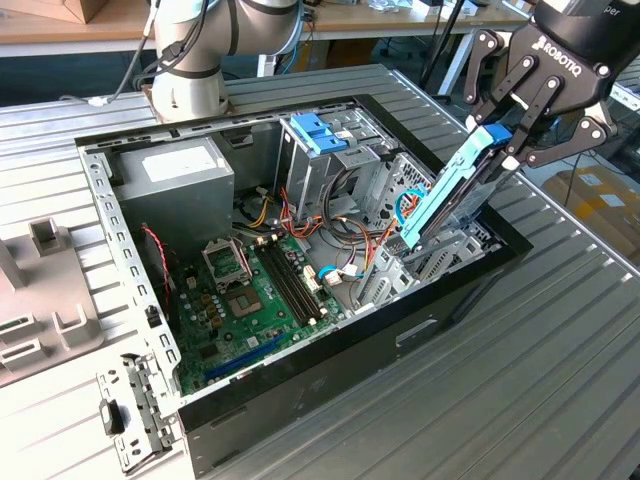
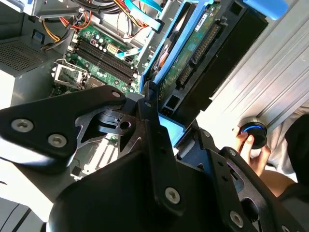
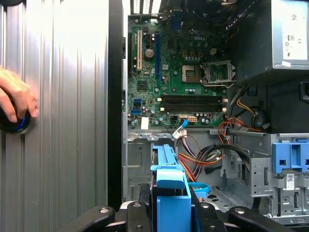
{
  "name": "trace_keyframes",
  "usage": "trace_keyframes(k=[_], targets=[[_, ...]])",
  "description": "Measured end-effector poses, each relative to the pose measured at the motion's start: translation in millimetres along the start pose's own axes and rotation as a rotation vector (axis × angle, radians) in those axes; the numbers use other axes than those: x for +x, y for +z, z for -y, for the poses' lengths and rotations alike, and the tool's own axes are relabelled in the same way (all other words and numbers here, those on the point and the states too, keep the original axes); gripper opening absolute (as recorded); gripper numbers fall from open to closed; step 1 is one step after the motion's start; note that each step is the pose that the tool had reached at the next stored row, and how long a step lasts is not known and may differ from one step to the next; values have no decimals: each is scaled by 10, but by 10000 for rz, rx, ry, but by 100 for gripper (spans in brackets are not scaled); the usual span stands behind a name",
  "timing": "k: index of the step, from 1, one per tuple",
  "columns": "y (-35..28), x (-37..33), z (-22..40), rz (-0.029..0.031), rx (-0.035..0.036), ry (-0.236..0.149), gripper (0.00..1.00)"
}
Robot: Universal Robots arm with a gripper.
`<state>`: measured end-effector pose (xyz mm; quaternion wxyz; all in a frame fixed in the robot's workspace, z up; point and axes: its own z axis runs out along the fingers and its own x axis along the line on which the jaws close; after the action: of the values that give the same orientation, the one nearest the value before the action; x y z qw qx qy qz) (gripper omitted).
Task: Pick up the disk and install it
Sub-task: 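Insert the disk into the insertion slot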
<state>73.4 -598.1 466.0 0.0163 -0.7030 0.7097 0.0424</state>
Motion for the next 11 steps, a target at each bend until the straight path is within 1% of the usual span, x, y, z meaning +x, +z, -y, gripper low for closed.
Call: trace_keyframes(k=[7, 11], targets=[[7, 1, -32, 1, 0, 0, 37], [25, 3, -43, 1, 0, 0, 37]])
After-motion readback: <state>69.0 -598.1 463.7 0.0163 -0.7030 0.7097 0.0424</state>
